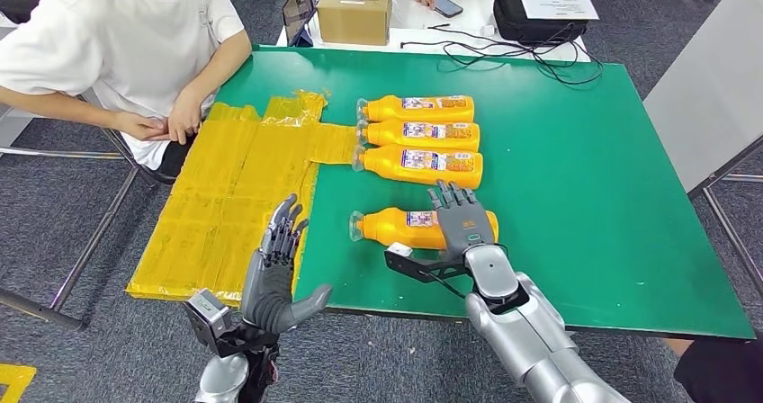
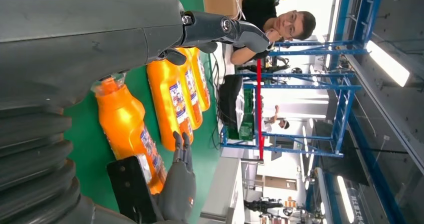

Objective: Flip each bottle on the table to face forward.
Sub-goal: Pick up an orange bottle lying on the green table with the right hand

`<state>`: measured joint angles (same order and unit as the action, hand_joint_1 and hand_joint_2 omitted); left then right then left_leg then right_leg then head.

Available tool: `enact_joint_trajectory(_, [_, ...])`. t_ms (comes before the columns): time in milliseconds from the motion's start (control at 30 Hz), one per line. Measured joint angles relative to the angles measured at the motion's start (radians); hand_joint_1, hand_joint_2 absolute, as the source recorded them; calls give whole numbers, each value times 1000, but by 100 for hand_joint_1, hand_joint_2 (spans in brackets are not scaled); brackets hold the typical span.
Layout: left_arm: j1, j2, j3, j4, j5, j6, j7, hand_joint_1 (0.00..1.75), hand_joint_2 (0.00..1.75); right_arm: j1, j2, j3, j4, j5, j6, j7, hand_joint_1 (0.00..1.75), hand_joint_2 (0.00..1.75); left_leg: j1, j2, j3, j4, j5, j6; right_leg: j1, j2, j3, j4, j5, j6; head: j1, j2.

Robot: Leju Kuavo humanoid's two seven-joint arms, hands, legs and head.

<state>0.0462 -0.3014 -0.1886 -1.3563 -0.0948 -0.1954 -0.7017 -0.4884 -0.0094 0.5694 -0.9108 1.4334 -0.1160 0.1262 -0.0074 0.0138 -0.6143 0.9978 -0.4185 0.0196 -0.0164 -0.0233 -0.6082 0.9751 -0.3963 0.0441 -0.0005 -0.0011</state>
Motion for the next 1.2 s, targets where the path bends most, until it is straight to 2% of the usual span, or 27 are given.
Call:
enact_joint_trajectory(167, [3, 0, 5, -7, 3, -7, 0, 0, 175, 6, -10, 0, -19, -7, 11, -7, 0, 175, 0, 0, 0, 0, 0, 0, 0, 0, 0, 0, 0, 0, 0, 0])
enact_joint_trajectory(333, [2, 0, 12, -5, 26, -34, 0, 0, 175, 16, -16, -1, -4, -111, 39, -85, 0, 175, 0, 0, 0, 0, 0, 0, 0, 0, 0, 0, 0, 0, 0, 0])
enact_joint_trajectory(567, [-5, 0, 14, 16, 14, -32, 0, 0, 175, 23, -7, -21, 97, -218, -29, -147, 0, 175, 0, 0, 1, 0, 0, 0, 0, 1, 0, 0, 0, 0, 0, 0])
enact_joint_trajectory(833, [-7, 0, 14, 38, 10, -25, 0, 0, 175, 26, 11, -39, 152, -230, -66, -147, 0, 175, 0, 0, 6, 0, 0, 0, 0, 1, 5, 0, 0, 0, 0, 0])
enact_joint_trajectory(1200, [-4, 0, 14, 45, 9, -22, 1, 0, 175, 18, 24, -41, 195, -154, -107, -83, 0, 175, 0, 0, 13, 0, -1, 0, 0, 1, 12, -1, 0, 0, 0, 0])
